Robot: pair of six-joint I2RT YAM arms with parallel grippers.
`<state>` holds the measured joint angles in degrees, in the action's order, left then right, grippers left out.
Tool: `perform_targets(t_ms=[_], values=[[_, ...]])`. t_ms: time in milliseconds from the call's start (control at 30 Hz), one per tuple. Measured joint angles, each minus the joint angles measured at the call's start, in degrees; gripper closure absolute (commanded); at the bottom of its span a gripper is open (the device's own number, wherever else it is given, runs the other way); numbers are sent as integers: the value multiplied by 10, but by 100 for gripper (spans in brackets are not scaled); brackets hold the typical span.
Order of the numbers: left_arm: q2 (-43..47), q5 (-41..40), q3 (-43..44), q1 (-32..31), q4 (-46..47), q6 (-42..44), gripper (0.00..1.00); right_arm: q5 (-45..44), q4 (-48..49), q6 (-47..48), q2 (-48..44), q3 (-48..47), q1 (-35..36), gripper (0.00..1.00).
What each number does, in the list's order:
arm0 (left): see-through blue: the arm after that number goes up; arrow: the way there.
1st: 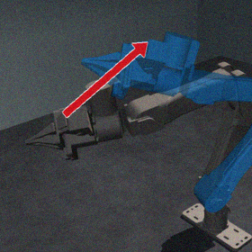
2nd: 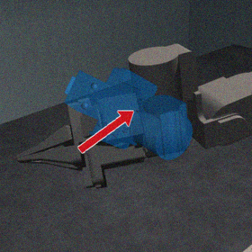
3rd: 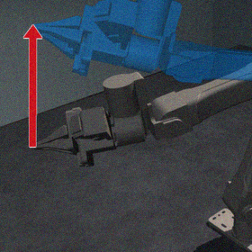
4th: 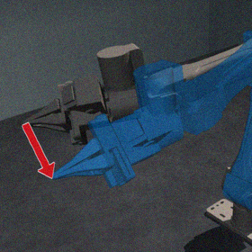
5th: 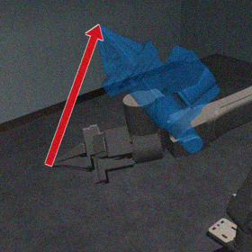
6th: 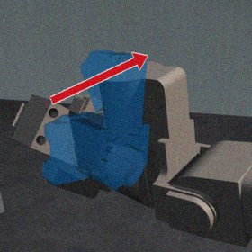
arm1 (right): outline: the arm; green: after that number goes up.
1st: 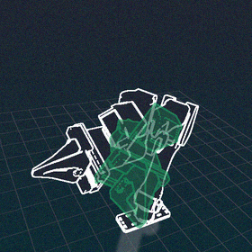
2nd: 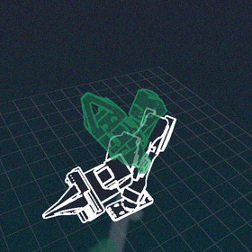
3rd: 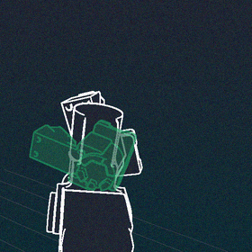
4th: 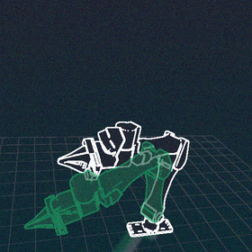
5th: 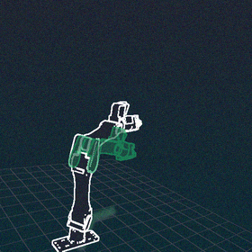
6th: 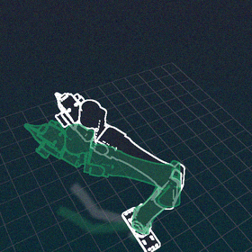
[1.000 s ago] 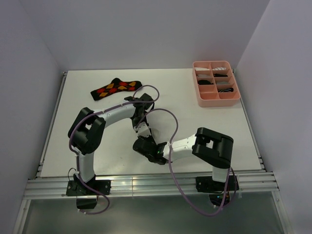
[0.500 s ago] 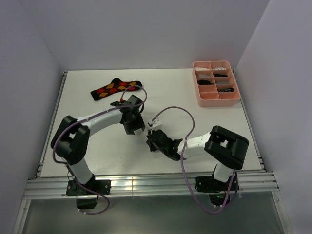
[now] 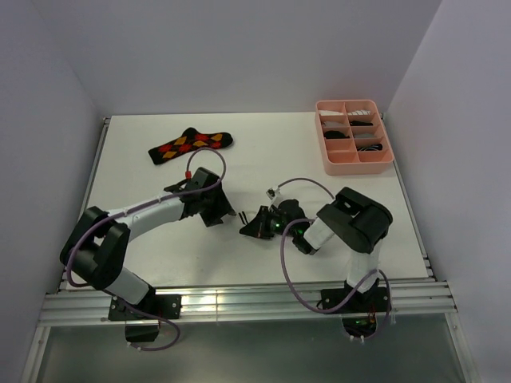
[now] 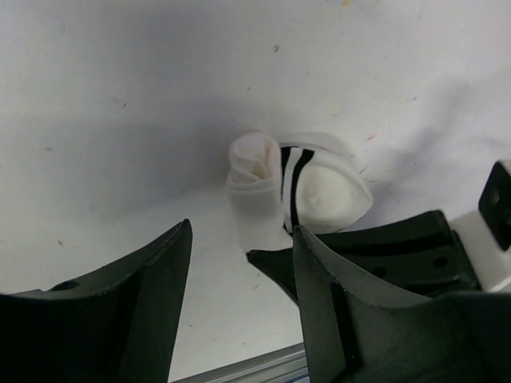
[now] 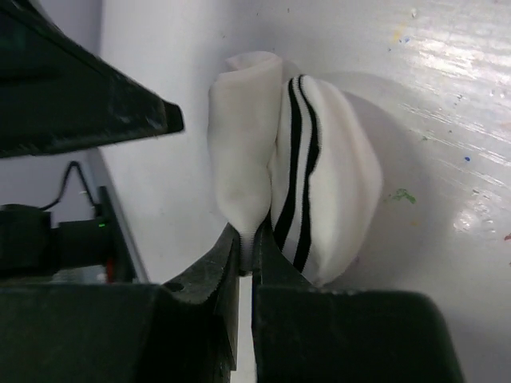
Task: Roll the socks
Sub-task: Roll the sock at the center of the board.
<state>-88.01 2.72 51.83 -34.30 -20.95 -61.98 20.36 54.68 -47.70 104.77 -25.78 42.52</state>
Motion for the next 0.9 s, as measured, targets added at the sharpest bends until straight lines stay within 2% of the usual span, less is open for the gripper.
perform_targets(t_ms=[200,567,633,700,733,833,867,900], values=[[-3,23,-35,0,37,-5,43,82,127,-88,71,19,-38,100],[-58,44,-33,0,79,-3,51,116,157,-130,92,21,-50,100],[-61,45,-33,0,82,-3,60,118,156,-131,92,20,-50,100],[-66,49,-32,0,85,-3,77,121,154,-131,92,19,-50,100],[-70,50,-31,0,85,-3,80,123,150,-130,92,17,-51,99],[-79,51,-15,0,72,1,92,123,131,-123,85,14,-50,88],[-84,50,-3,0,59,5,99,121,120,-116,80,12,-50,81],[-88,50,5,0,50,8,99,119,104,-108,71,10,-50,77]])
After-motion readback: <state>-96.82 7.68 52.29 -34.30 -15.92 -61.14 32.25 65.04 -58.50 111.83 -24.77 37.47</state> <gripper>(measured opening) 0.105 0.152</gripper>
